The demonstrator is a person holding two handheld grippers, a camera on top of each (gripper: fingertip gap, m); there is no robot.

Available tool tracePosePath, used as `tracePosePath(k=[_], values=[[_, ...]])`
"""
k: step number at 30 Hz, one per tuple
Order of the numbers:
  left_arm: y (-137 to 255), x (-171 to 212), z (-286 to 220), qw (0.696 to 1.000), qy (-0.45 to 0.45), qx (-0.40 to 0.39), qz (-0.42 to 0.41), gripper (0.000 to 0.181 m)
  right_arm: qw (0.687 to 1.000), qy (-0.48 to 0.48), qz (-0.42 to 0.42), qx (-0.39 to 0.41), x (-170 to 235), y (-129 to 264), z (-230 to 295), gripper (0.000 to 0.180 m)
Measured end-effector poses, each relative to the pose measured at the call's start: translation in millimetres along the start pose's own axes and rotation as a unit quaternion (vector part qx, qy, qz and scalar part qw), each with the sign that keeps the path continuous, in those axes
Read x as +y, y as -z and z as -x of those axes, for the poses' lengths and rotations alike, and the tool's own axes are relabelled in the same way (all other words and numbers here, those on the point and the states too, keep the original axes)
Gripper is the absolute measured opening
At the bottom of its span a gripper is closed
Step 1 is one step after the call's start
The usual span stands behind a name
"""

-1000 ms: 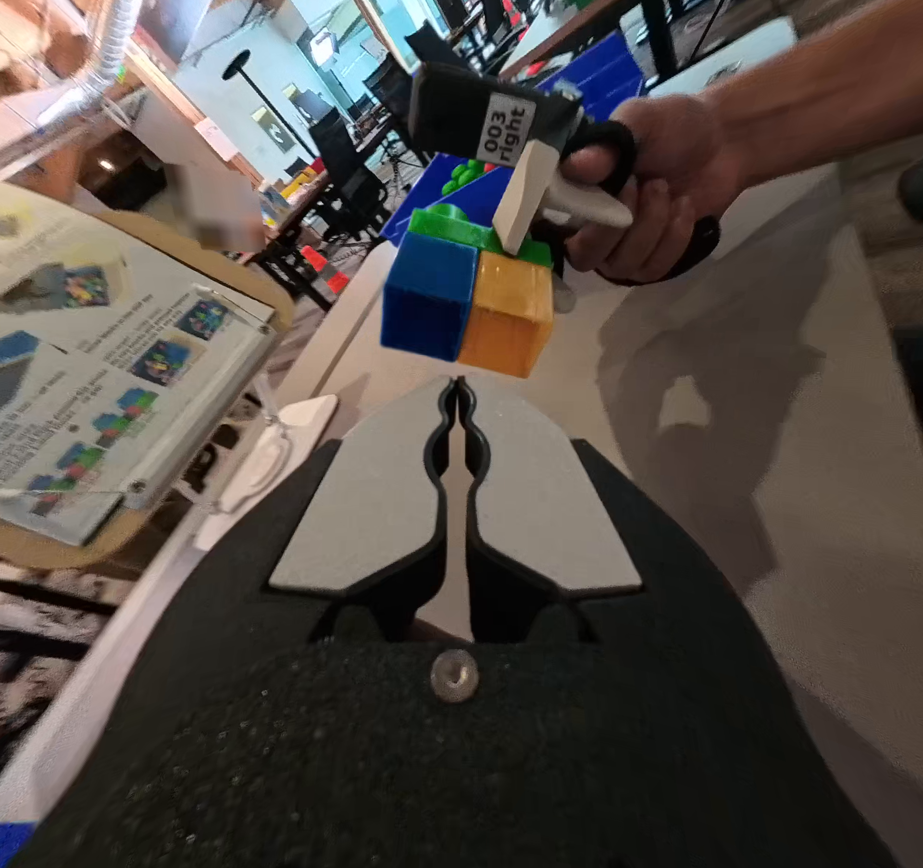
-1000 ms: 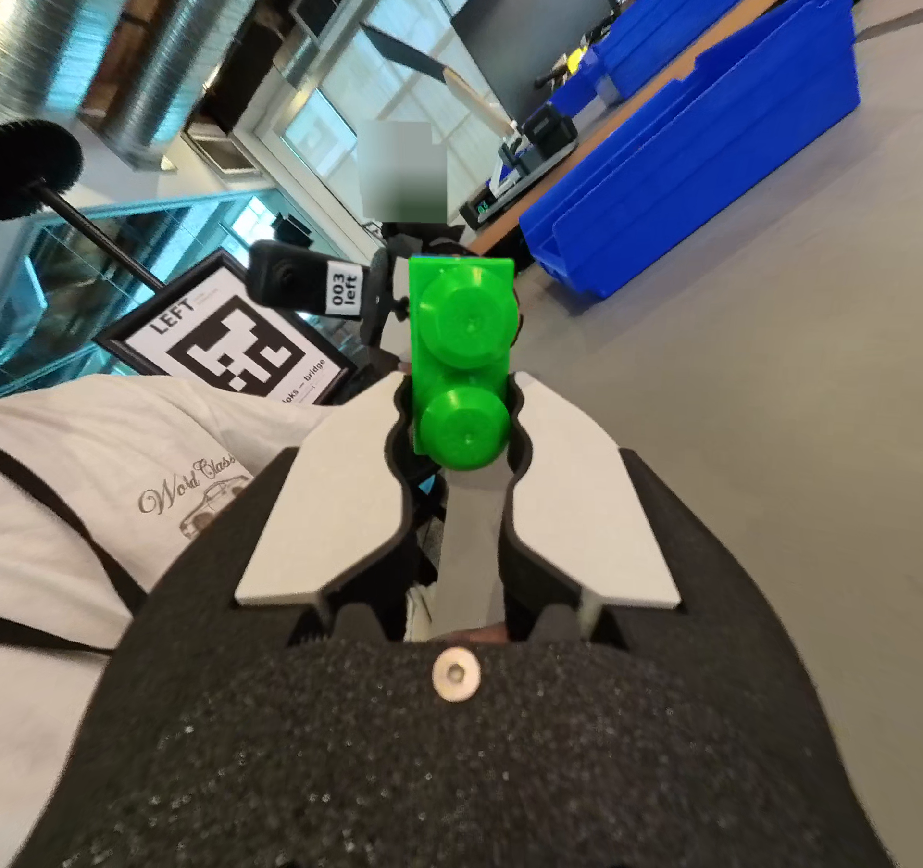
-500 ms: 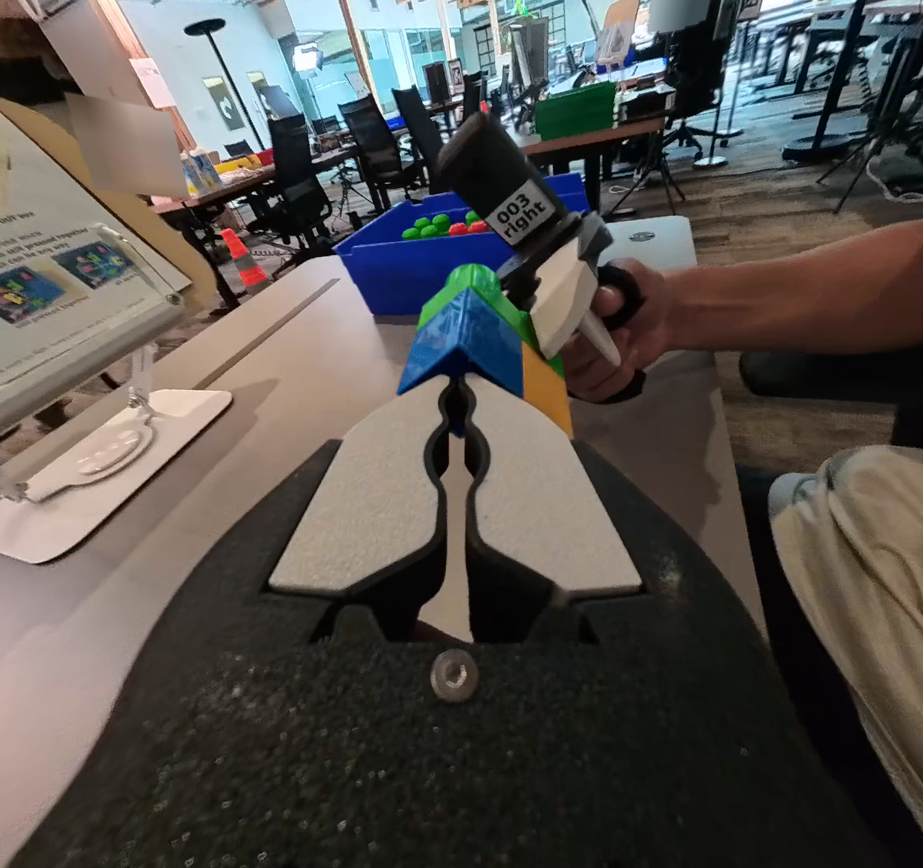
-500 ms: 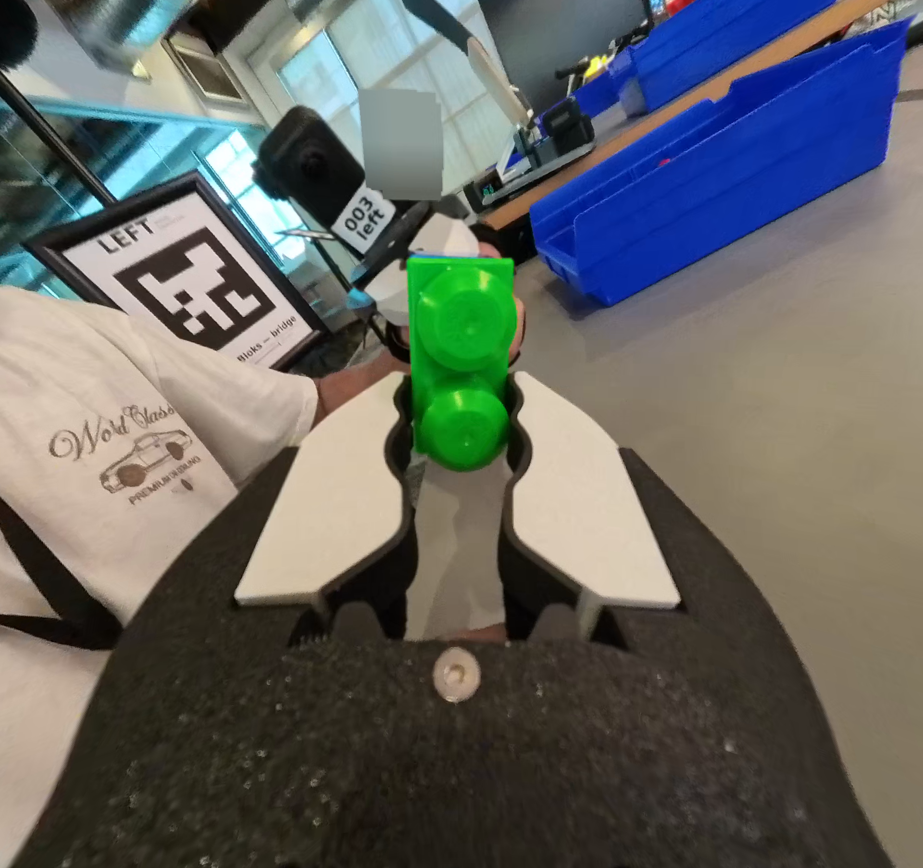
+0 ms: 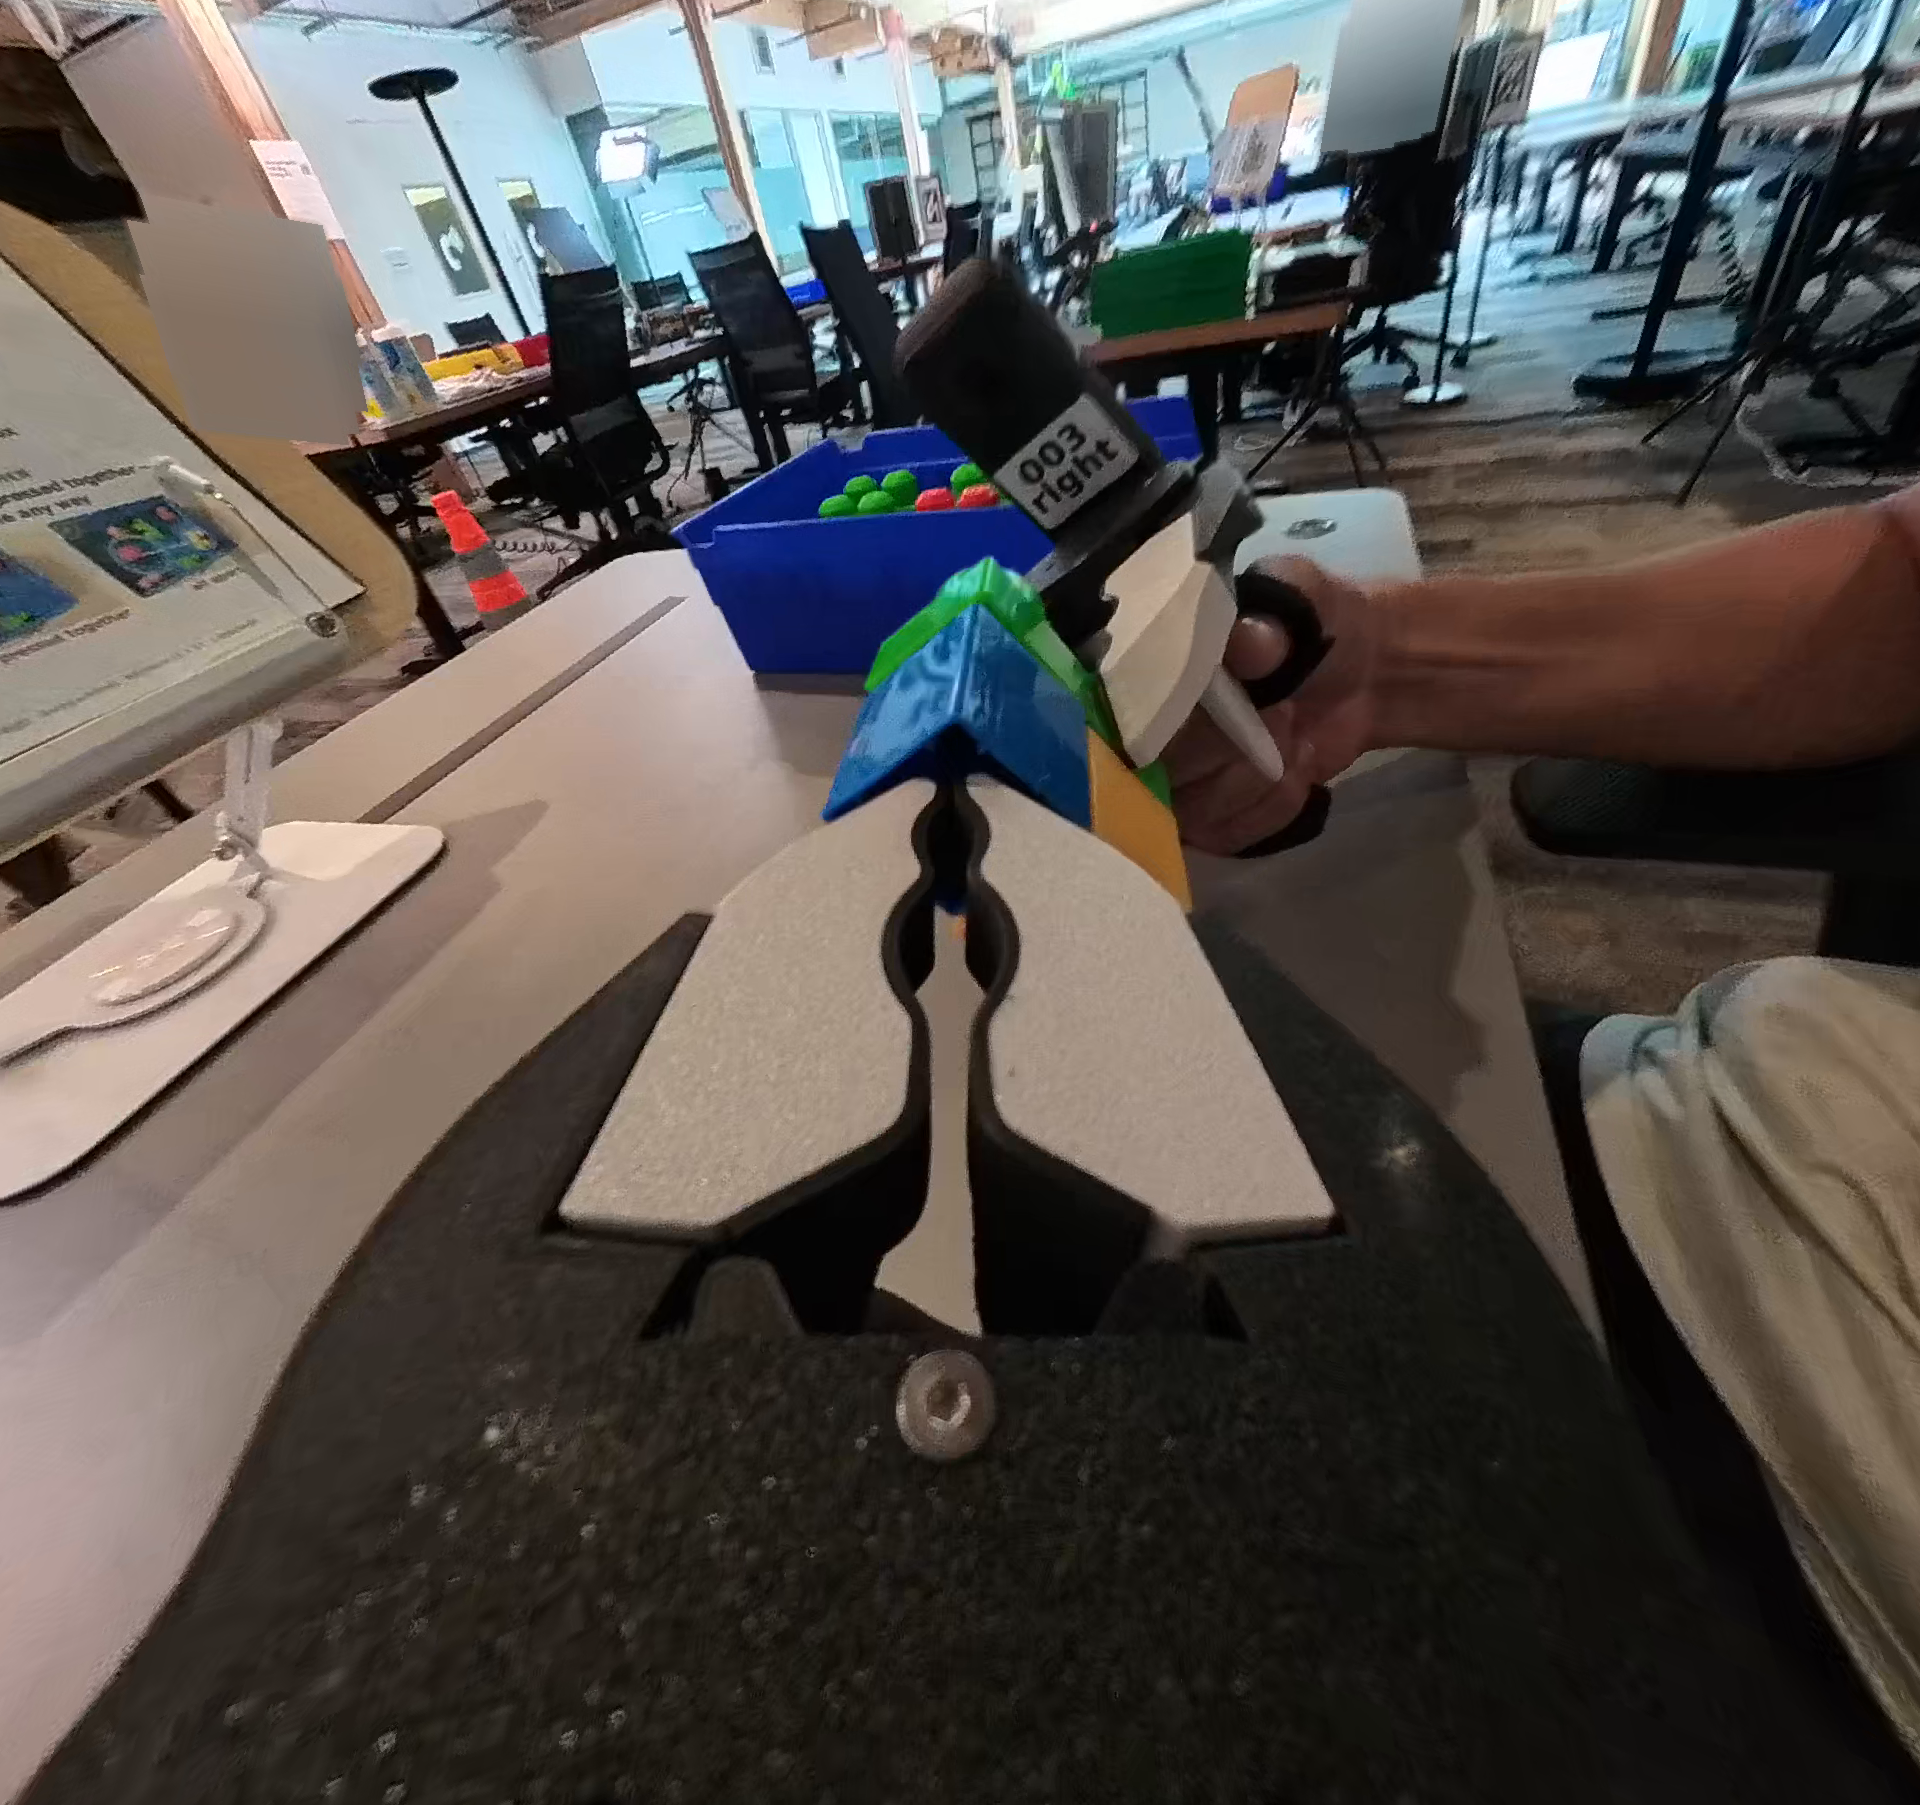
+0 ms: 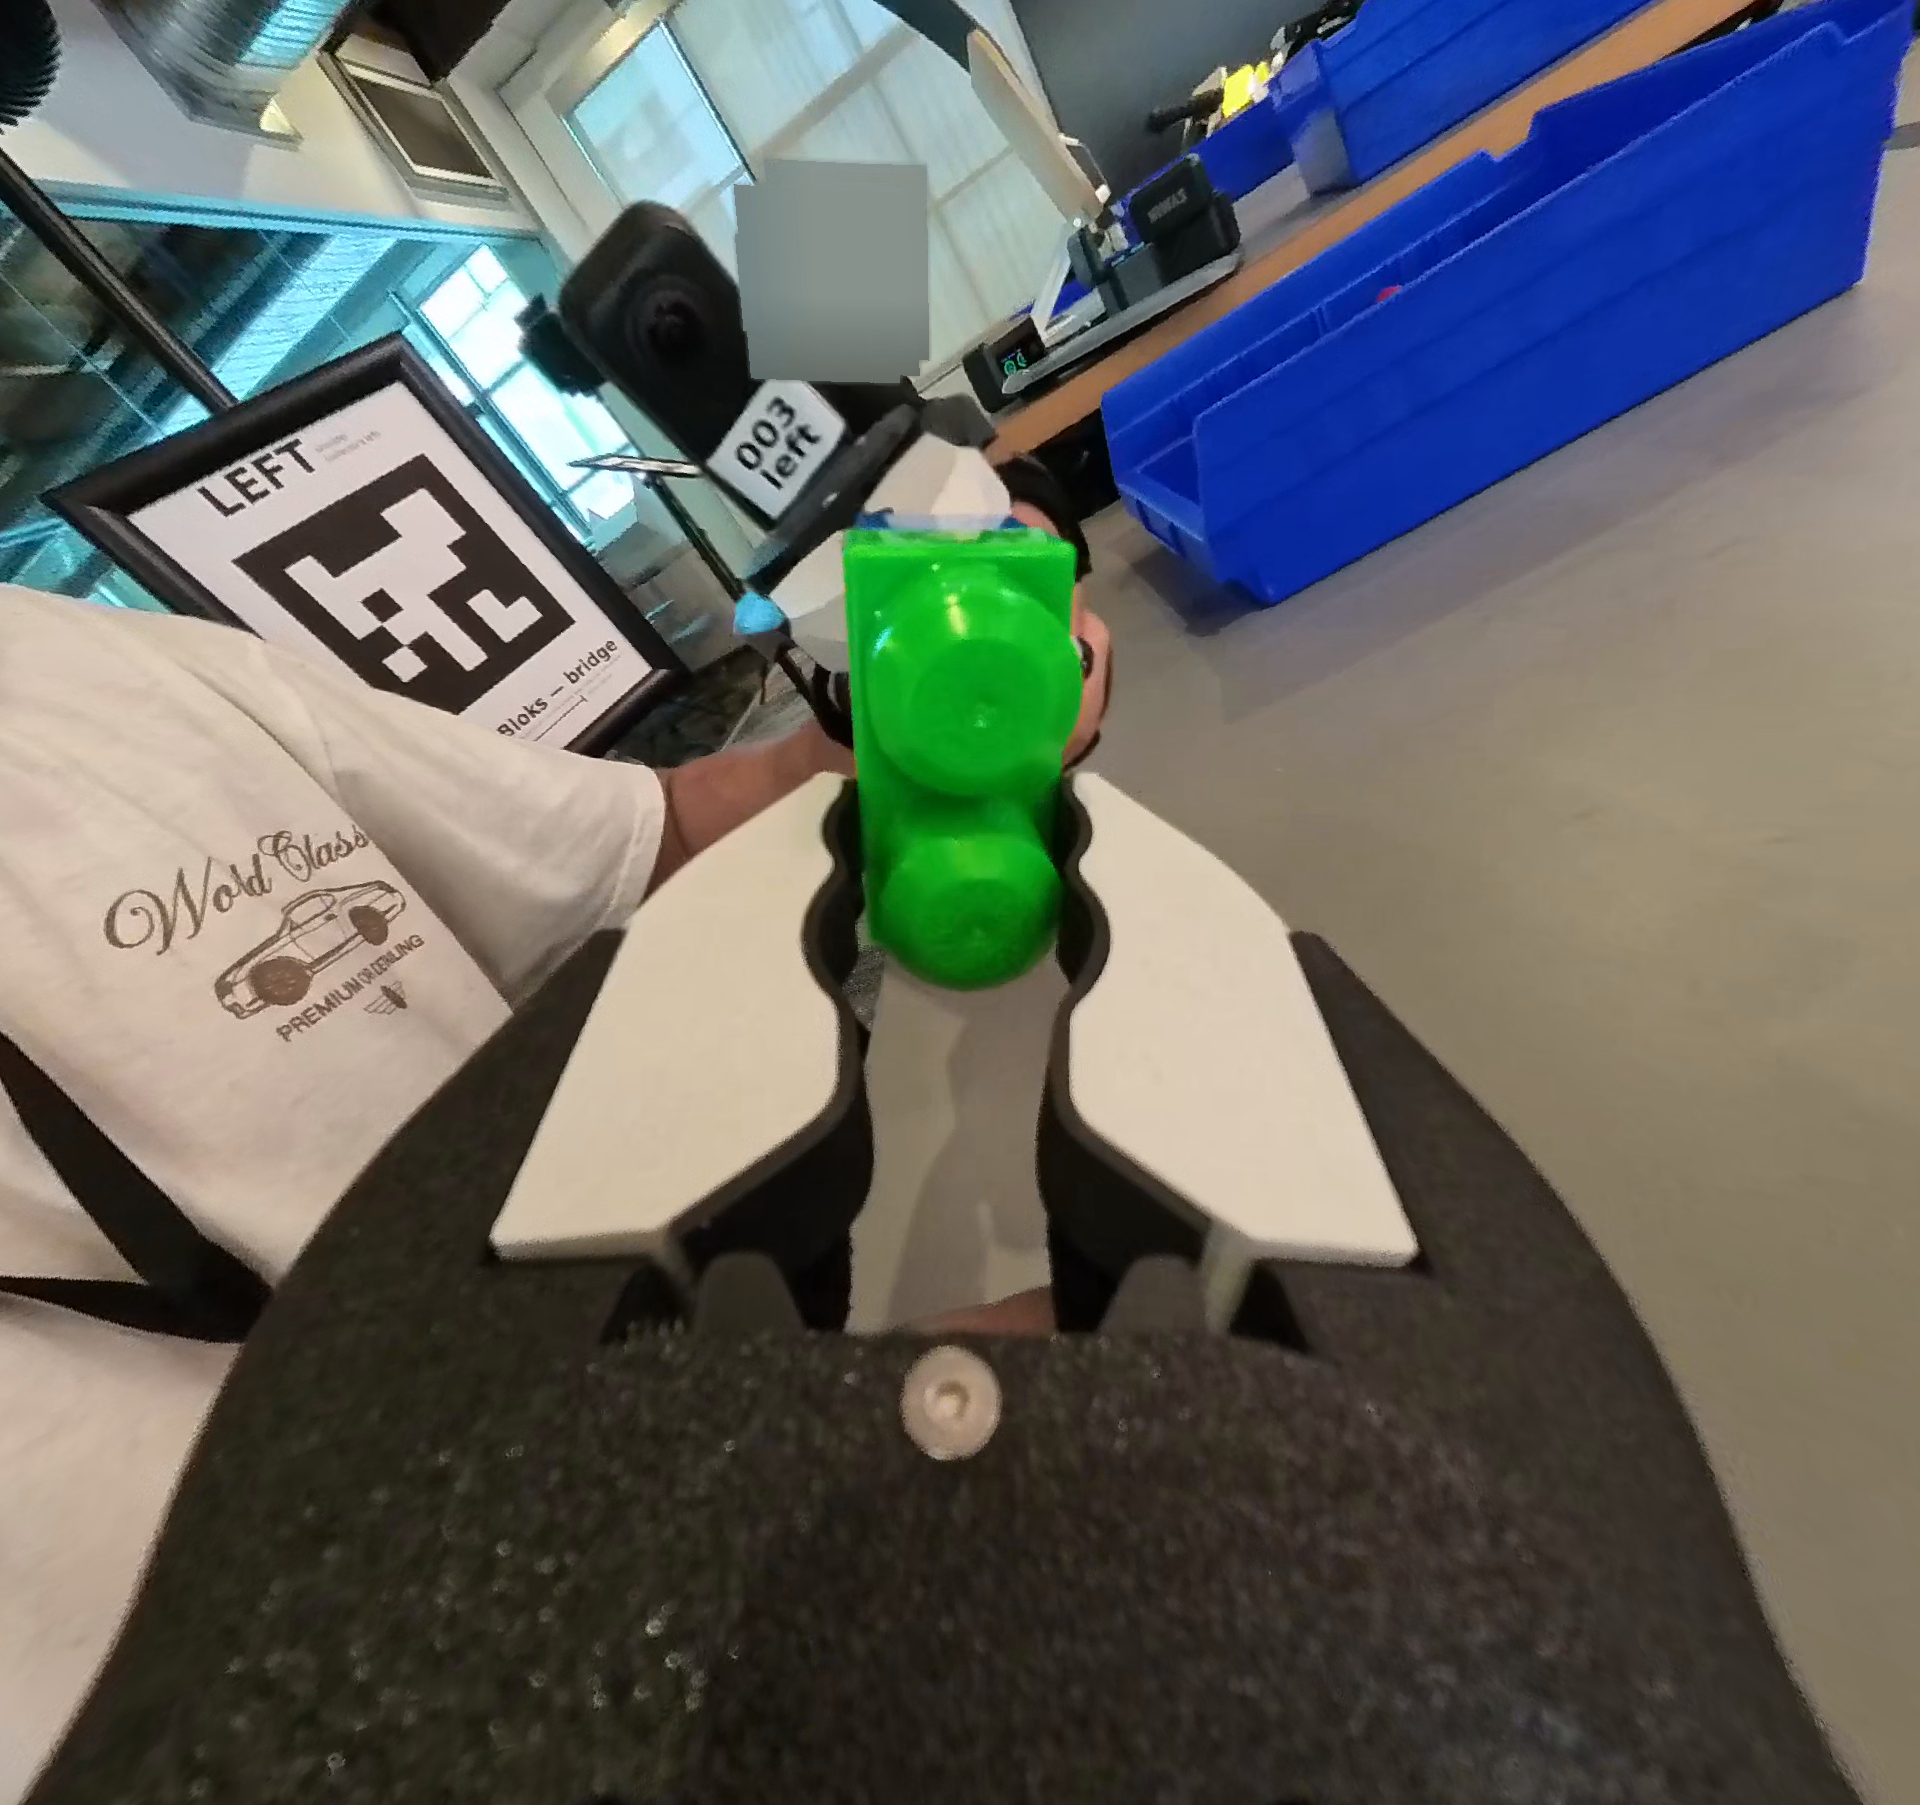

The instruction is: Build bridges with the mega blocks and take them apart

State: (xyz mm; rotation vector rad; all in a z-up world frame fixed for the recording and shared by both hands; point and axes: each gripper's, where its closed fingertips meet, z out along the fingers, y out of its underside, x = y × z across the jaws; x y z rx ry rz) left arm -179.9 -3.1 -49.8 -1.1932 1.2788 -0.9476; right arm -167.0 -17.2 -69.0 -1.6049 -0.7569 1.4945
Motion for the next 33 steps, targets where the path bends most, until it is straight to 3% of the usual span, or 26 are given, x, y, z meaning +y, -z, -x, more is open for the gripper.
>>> tracePosePath(k=[5,11,22,33], values=[[4,1,6,1.000,0.009,-0.015,-0.001,0.000,0.999,-0.034,-0.027,-0.012,-5,2,-4,0.035],[13,2,-4,1.000,-0.001,-0.010,0.003,0.000,0.984,-0.138,-0.103,-0.054,-17,18,-13,0.035],[7,14,-7,0.989,-0.123,-0.057,0.050,0.005,0.985,-0.151,-0.064,-0.058,0,9,-12,0.035],[7,27,-13,0.983,-0.166,-0.038,0.073,0.005,0.985,-0.158,-0.020,-0.065,13,1,-7,0.035]])
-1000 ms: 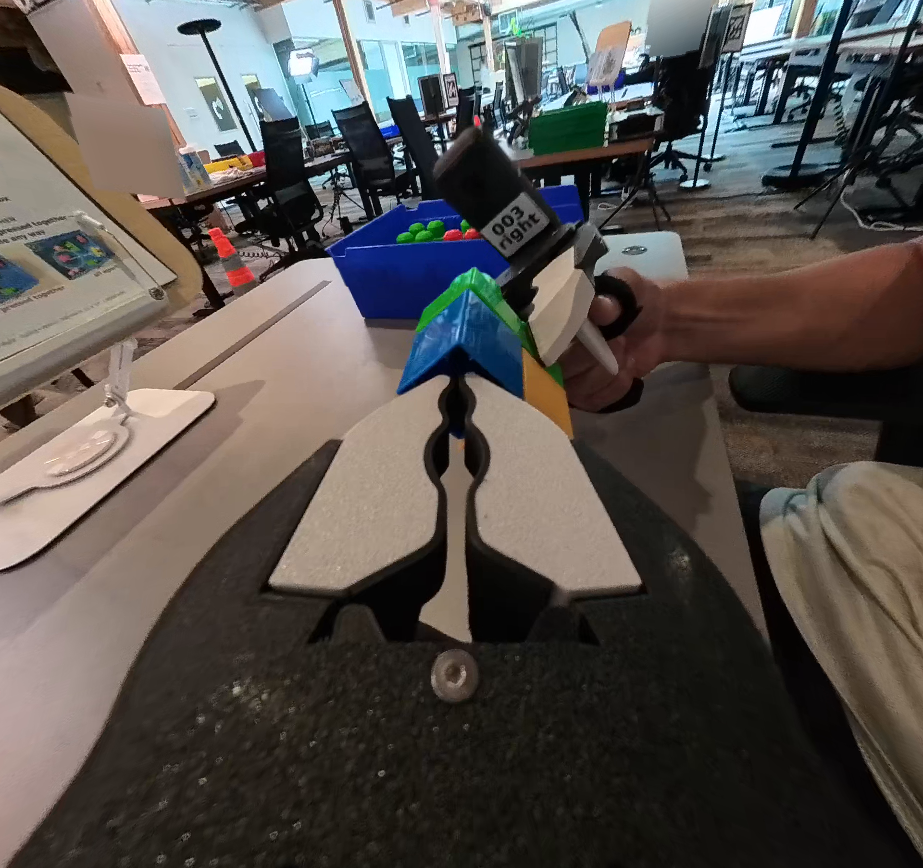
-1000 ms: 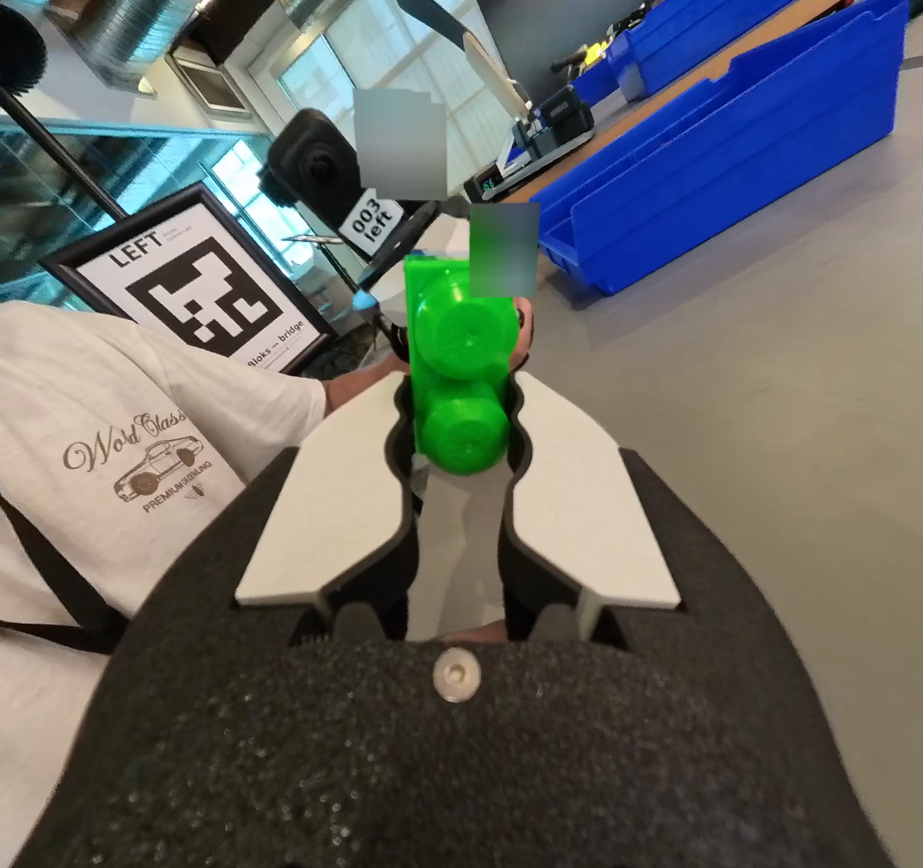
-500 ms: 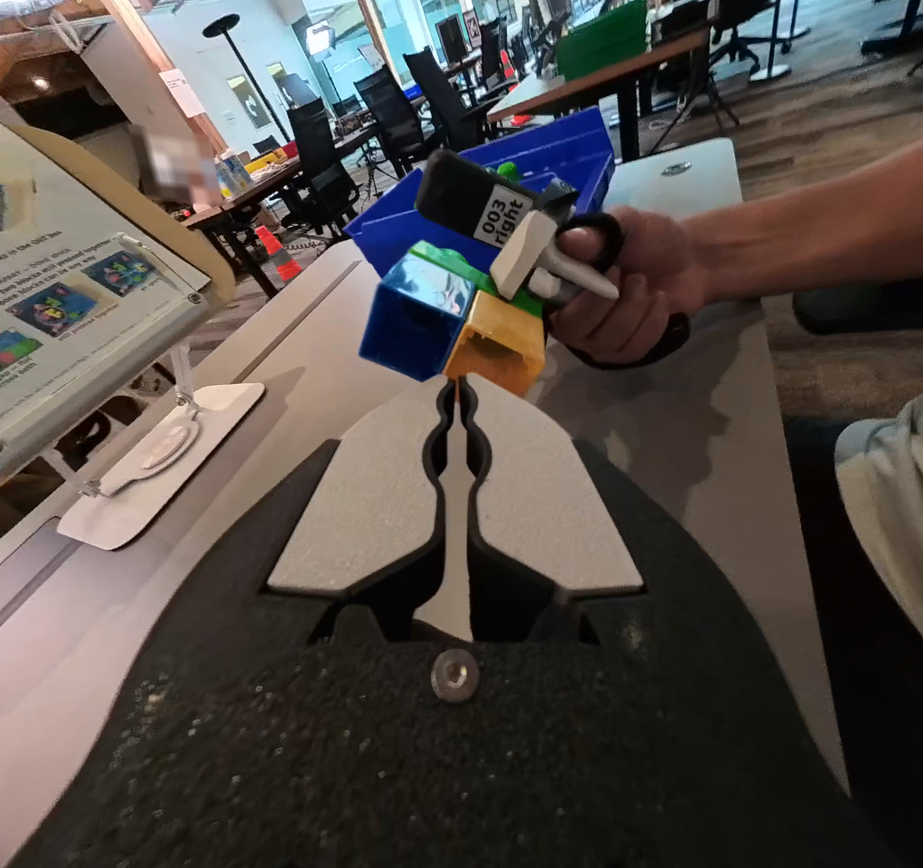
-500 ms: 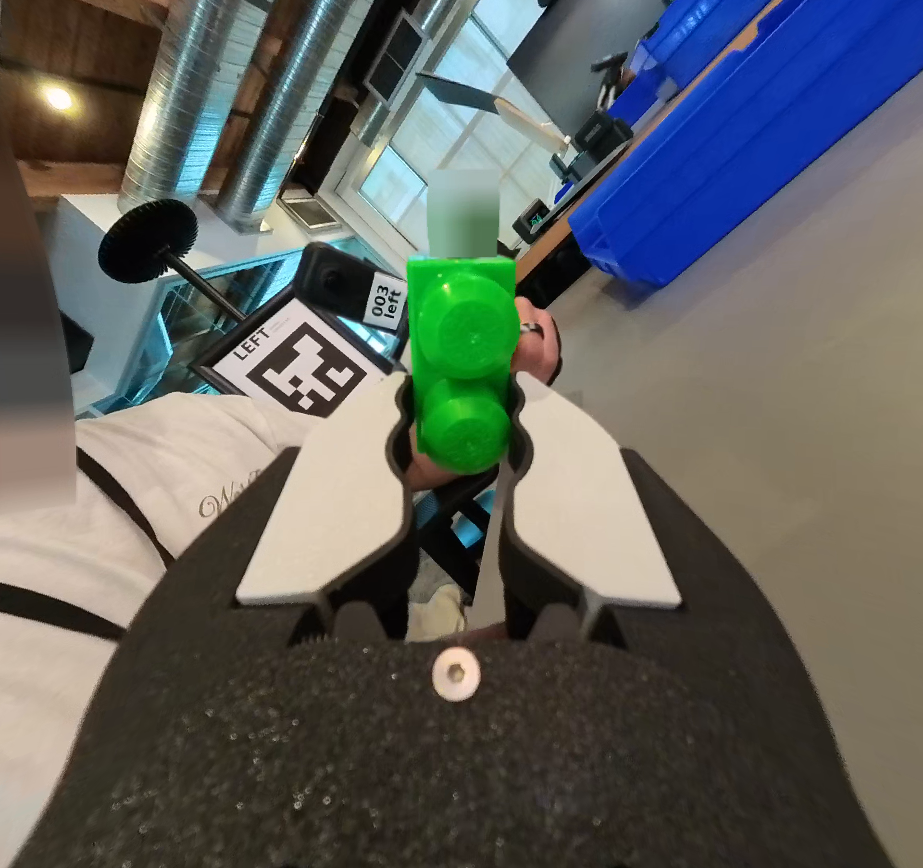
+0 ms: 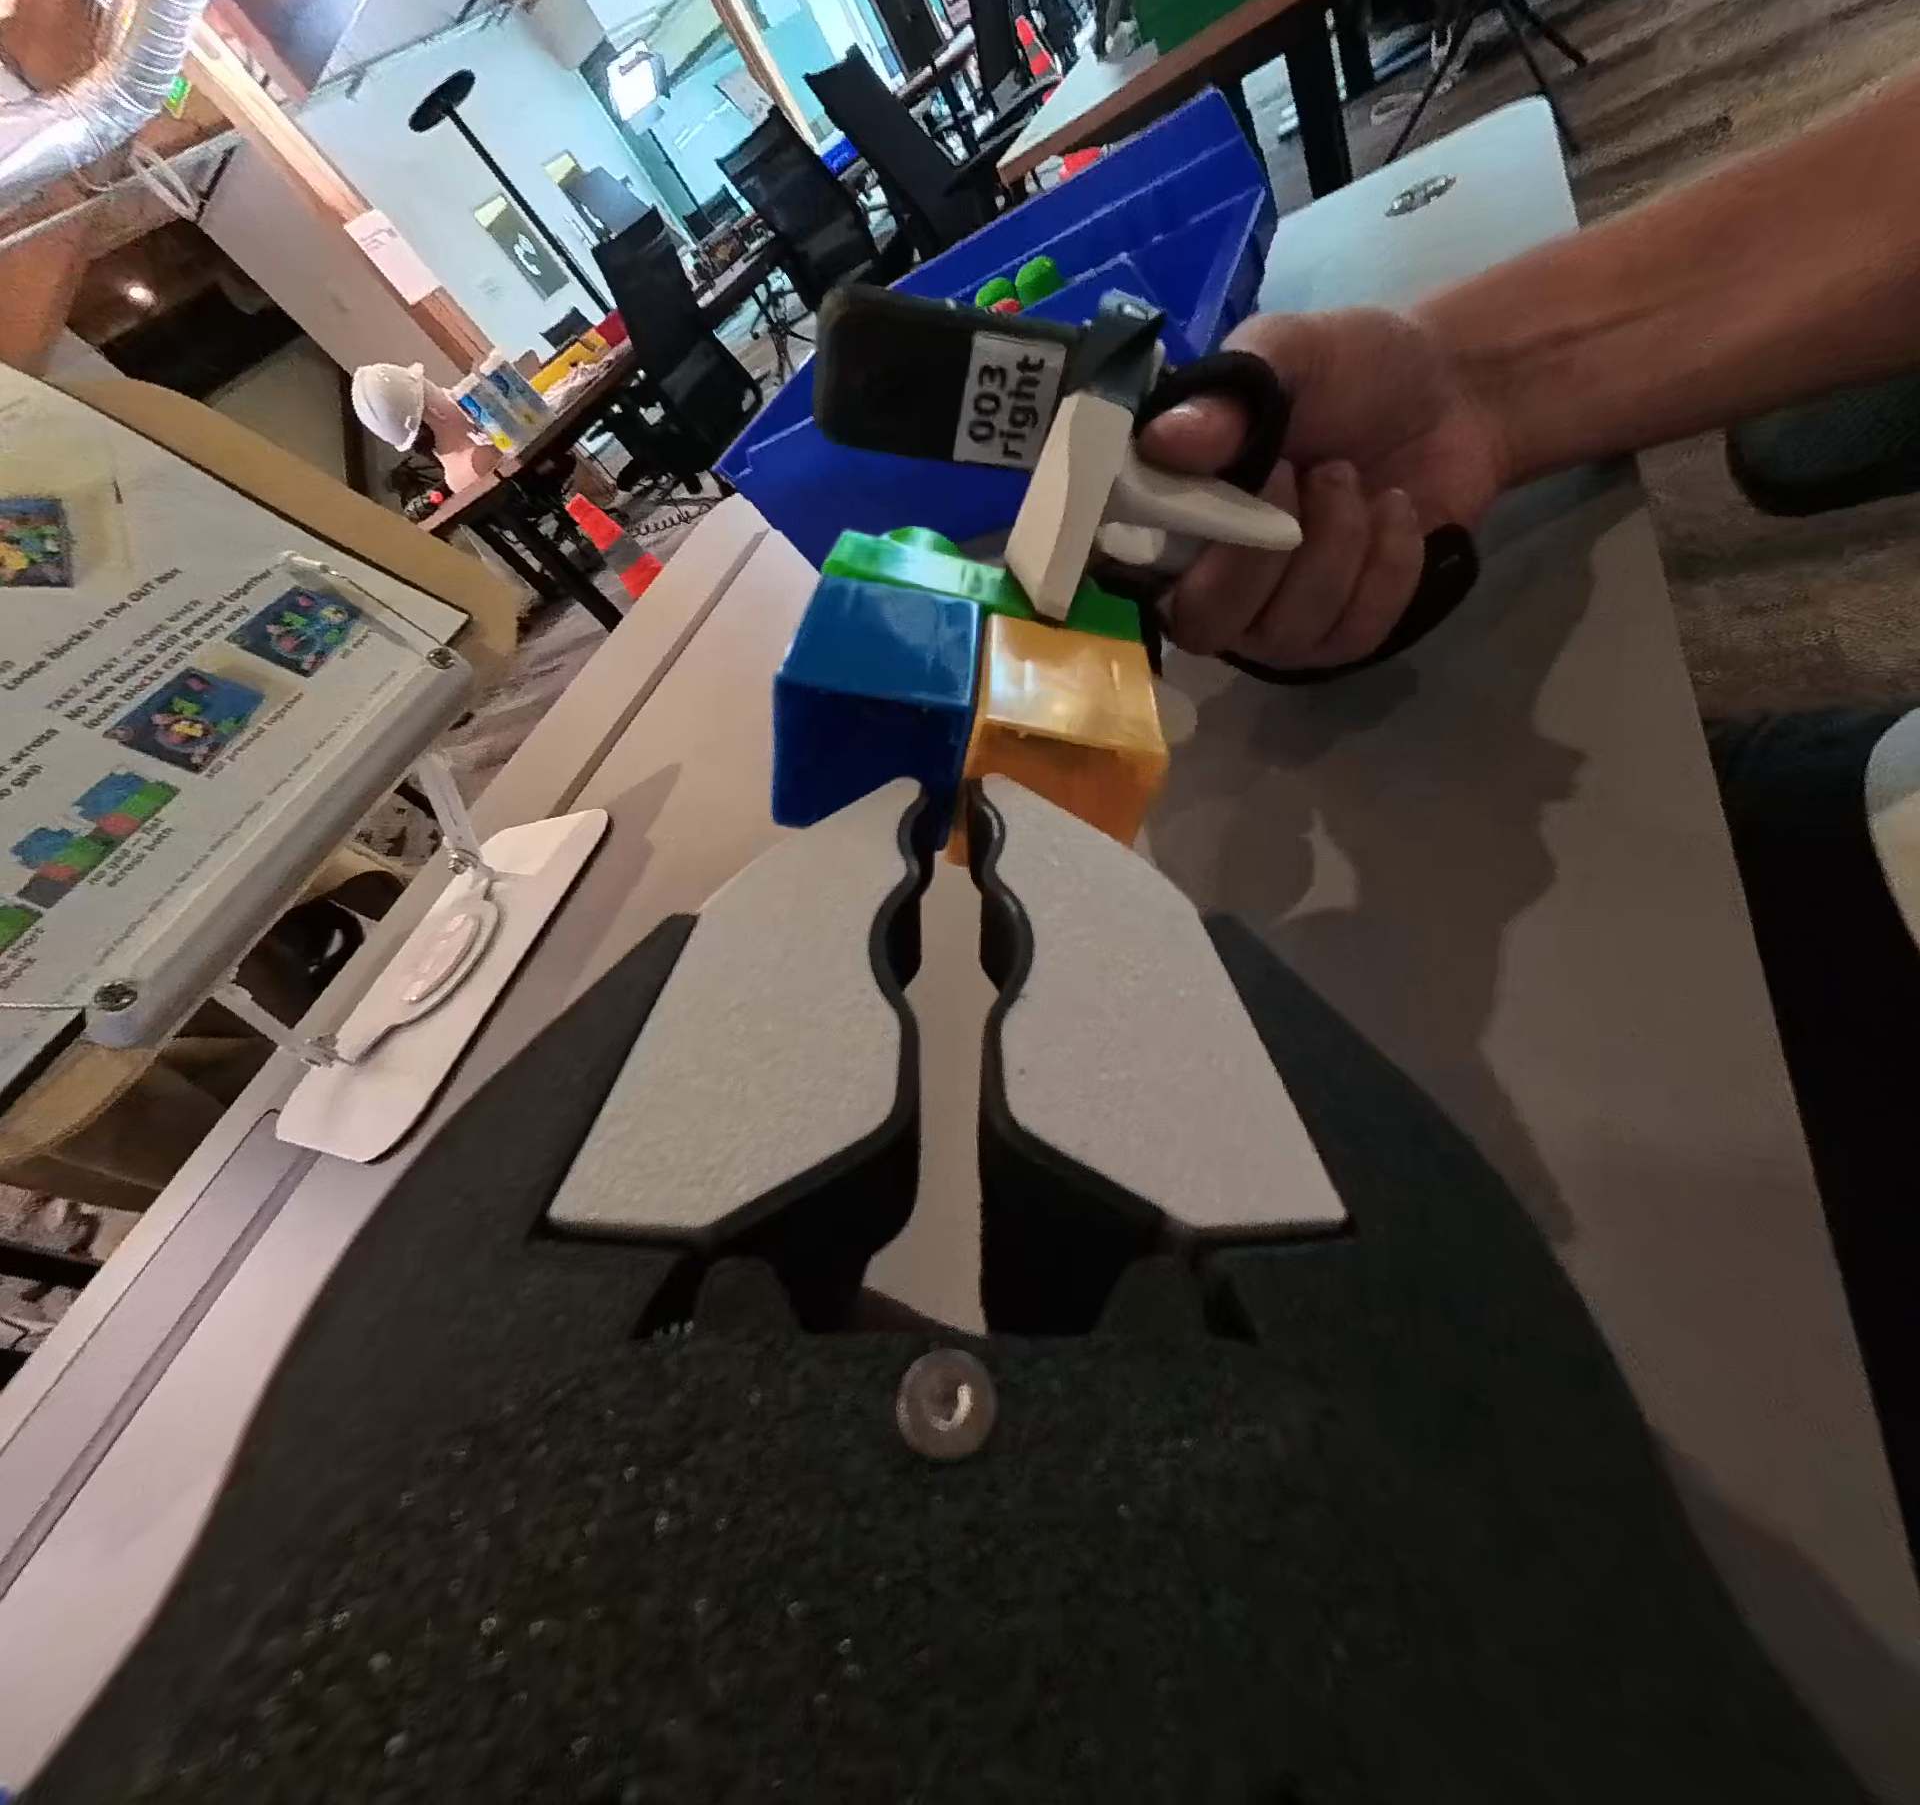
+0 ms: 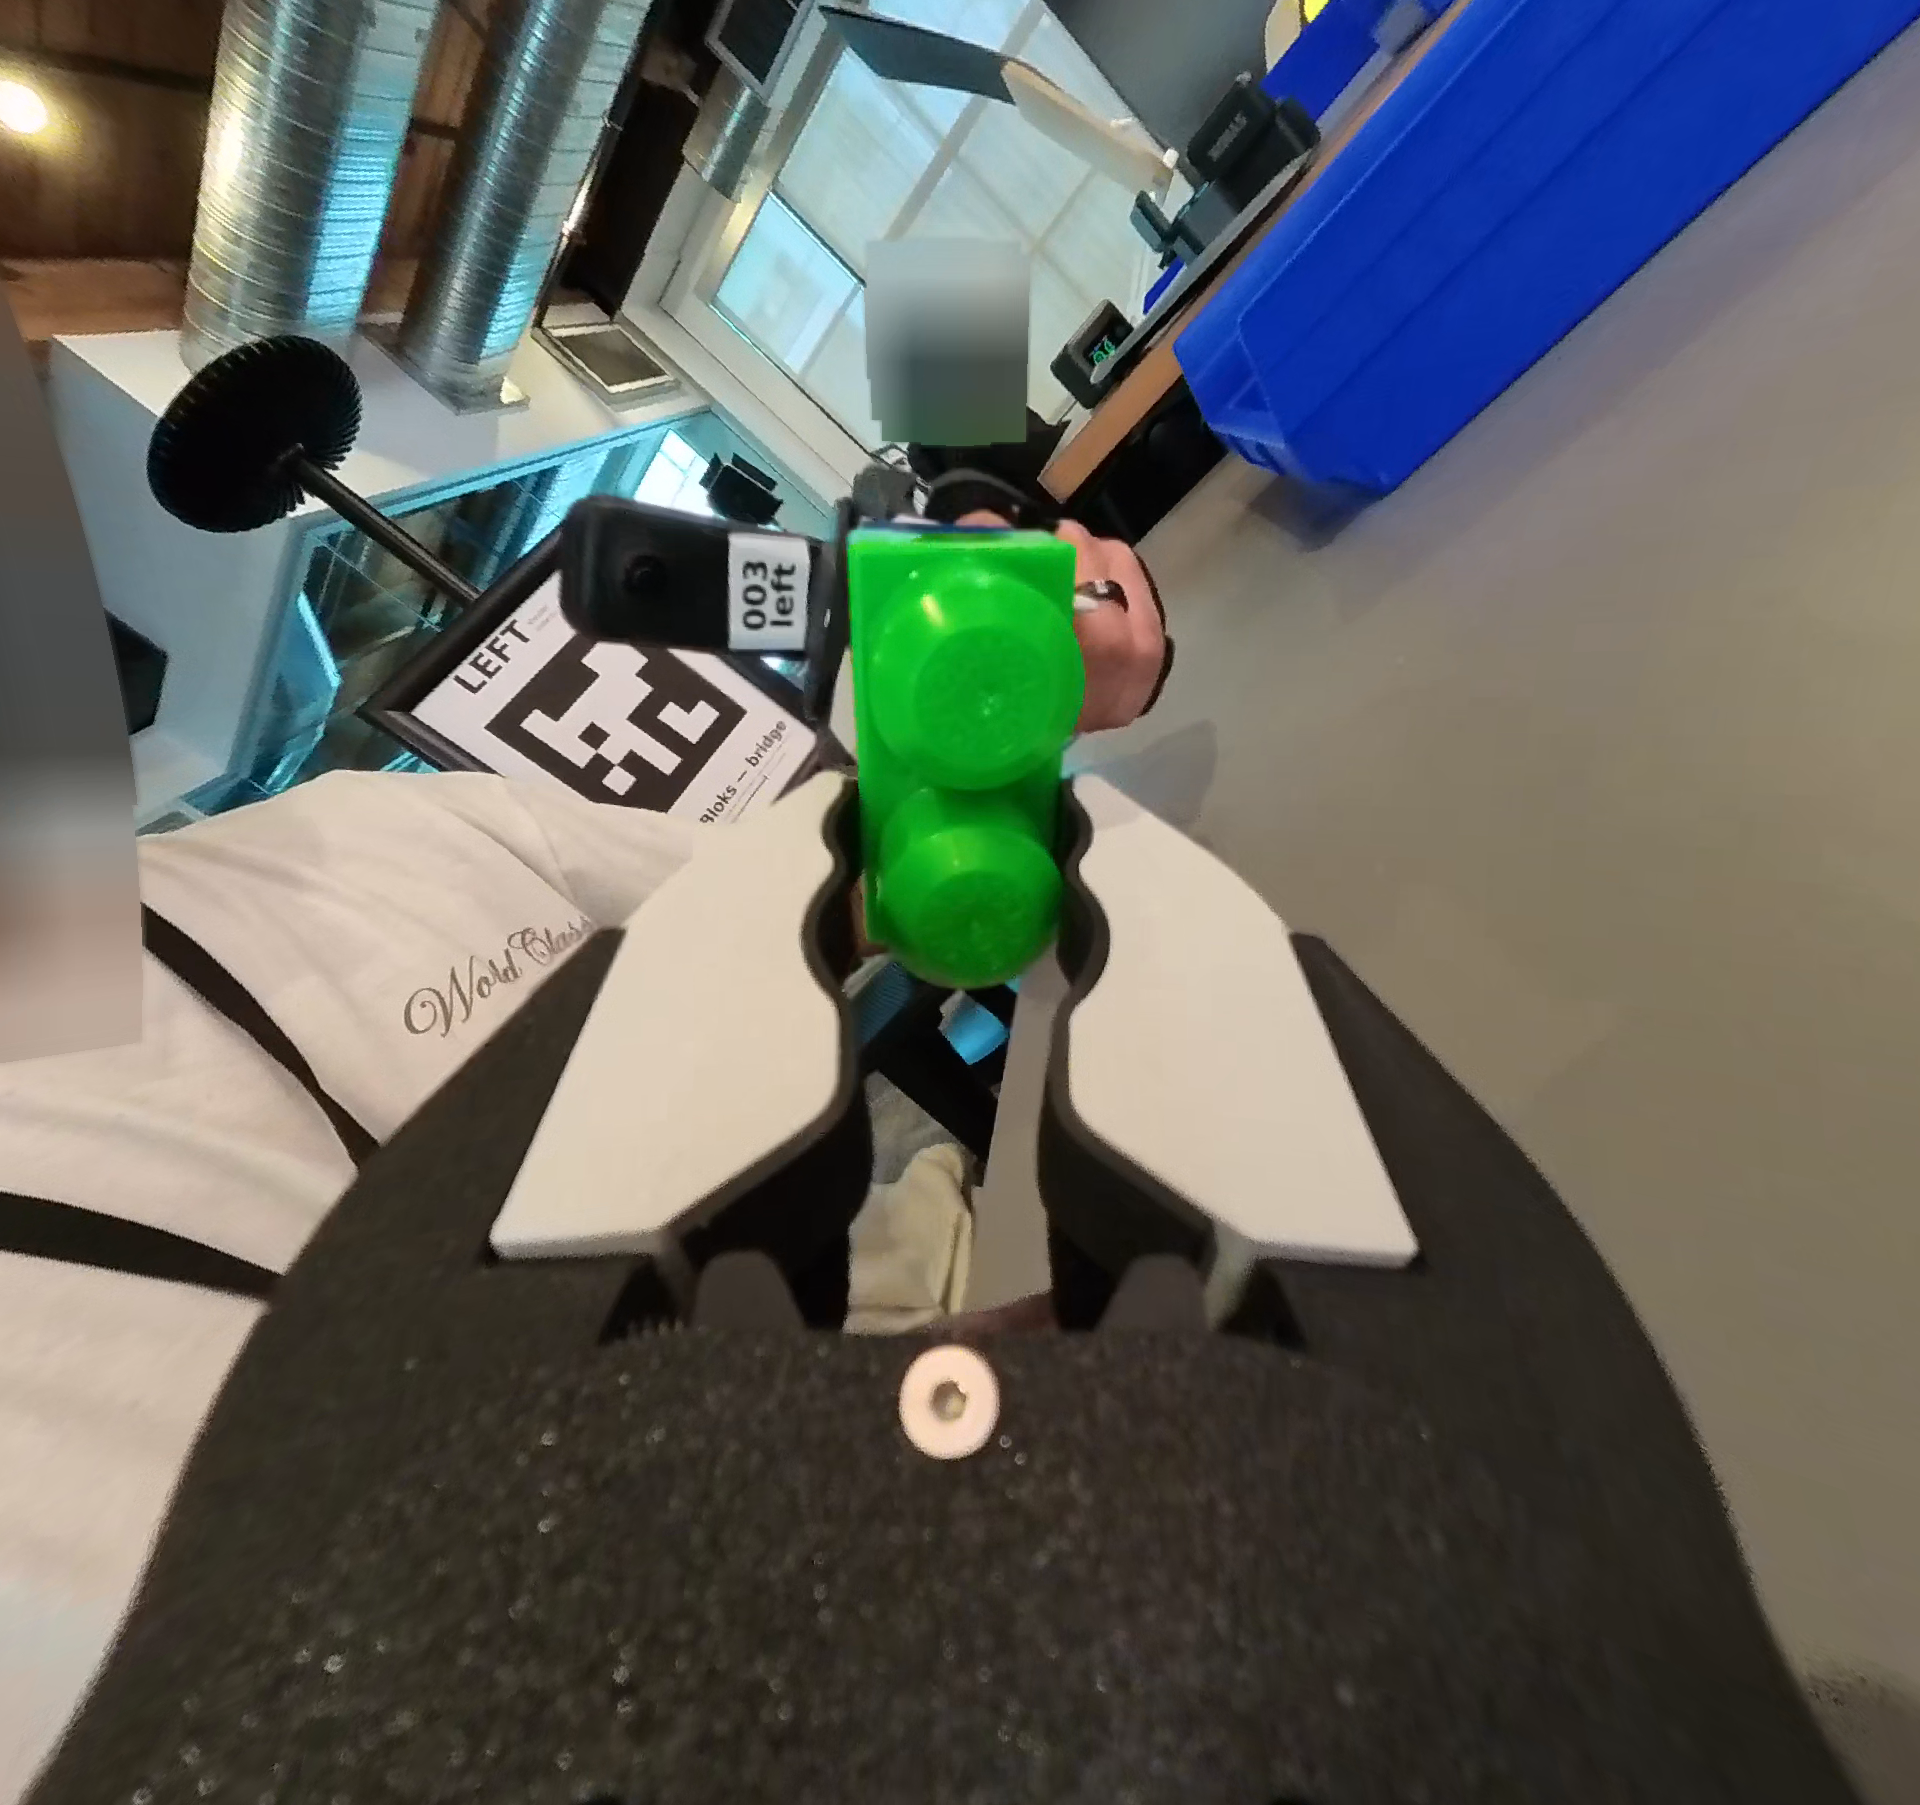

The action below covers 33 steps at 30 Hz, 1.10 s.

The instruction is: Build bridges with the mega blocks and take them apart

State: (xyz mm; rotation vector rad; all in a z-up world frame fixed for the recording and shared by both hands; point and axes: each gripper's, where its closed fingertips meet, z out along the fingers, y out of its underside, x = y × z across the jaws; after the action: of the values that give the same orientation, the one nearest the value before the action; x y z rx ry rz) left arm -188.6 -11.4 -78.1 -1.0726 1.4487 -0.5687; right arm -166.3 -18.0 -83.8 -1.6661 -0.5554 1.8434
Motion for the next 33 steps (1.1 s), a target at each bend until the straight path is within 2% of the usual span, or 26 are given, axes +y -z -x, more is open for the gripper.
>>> tracePosePath(k=[16,20,22,24,29,33], values=[[-10,6,-2,1.000,-0.001,0.002,-0.008,0.006,0.998,0.011,0.051,0.029,15,2,-6,0.035],[-9,5,5,1.000,0.000,-0.015,-0.010,0.006,0.999,0.002,0.033,0.027,10,-1,-7,0.036],[-6,0,7,0.999,0.033,-0.006,-0.024,0.006,1.000,0.011,0.006,0.023,1,-2,-2,0.036],[-4,-2,9,0.997,0.068,0.007,-0.036,0.005,0.999,0.038,-0.006,0.023,-6,-1,5,0.040],[2,-8,15,0.984,0.161,0.035,-0.072,0.004,0.982,0.173,0.009,0.072,-11,16,15,0.055],[2,-13,18,0.966,0.228,0.060,-0.107,0.003,0.962,0.255,0.003,0.096,-16,22,21,0.050]])
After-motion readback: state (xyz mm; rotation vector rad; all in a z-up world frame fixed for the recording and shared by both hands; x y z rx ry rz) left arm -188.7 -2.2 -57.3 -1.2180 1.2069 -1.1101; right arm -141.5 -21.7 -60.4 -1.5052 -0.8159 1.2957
